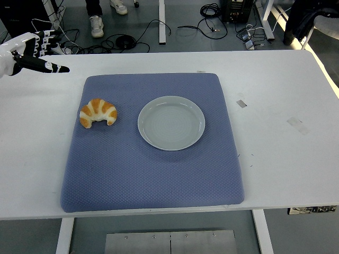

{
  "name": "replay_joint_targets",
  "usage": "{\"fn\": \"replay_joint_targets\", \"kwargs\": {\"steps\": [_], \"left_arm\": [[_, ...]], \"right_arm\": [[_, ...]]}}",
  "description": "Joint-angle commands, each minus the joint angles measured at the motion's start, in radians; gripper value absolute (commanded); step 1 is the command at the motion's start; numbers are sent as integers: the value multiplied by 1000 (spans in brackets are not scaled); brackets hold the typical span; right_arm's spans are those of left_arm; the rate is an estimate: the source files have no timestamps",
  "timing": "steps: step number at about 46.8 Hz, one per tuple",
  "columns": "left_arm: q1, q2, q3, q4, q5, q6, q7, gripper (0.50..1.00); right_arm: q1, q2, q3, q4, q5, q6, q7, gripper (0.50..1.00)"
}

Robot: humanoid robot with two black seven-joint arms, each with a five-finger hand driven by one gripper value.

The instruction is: Place the bread on the plate

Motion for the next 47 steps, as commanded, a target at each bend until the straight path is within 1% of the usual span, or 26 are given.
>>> {"fn": "replay_joint_targets", "kwargs": {"steps": [1, 12, 17, 19, 21, 27, 31, 35, 47], "left_arm": [[0, -3, 1, 14, 1, 0, 0, 986], [0, -3, 1, 16, 1, 0, -1, 986], [0, -24, -2, 22, 3, 5, -6, 987], [0, -38, -1, 33, 6, 6, -21, 987], [0, -44, 1, 37, 12, 6, -50, 987], [11, -60, 1, 36, 12, 5, -187, 987], [19, -75, 1, 33, 11, 0, -239, 987], [29, -75, 2, 25, 11, -2, -256, 987], [17, -74, 4, 20, 3, -6, -258, 987]], "right_arm": [[0, 0, 0, 0, 0, 0, 0, 1000], [0, 0, 0, 0, 0, 0, -1, 1000], [0, 0, 0, 0, 0, 0, -1, 1000], [0, 0, 0, 0, 0, 0, -1, 1000], [0, 0, 0, 0, 0, 0, -1, 1000], [0, 0, 0, 0, 0, 0, -1, 1000], [0, 0, 0, 0, 0, 0, -1, 1000], [0, 0, 0, 0, 0, 0, -1, 1000], [0, 0, 0, 0, 0, 0, -1, 1000]]}}
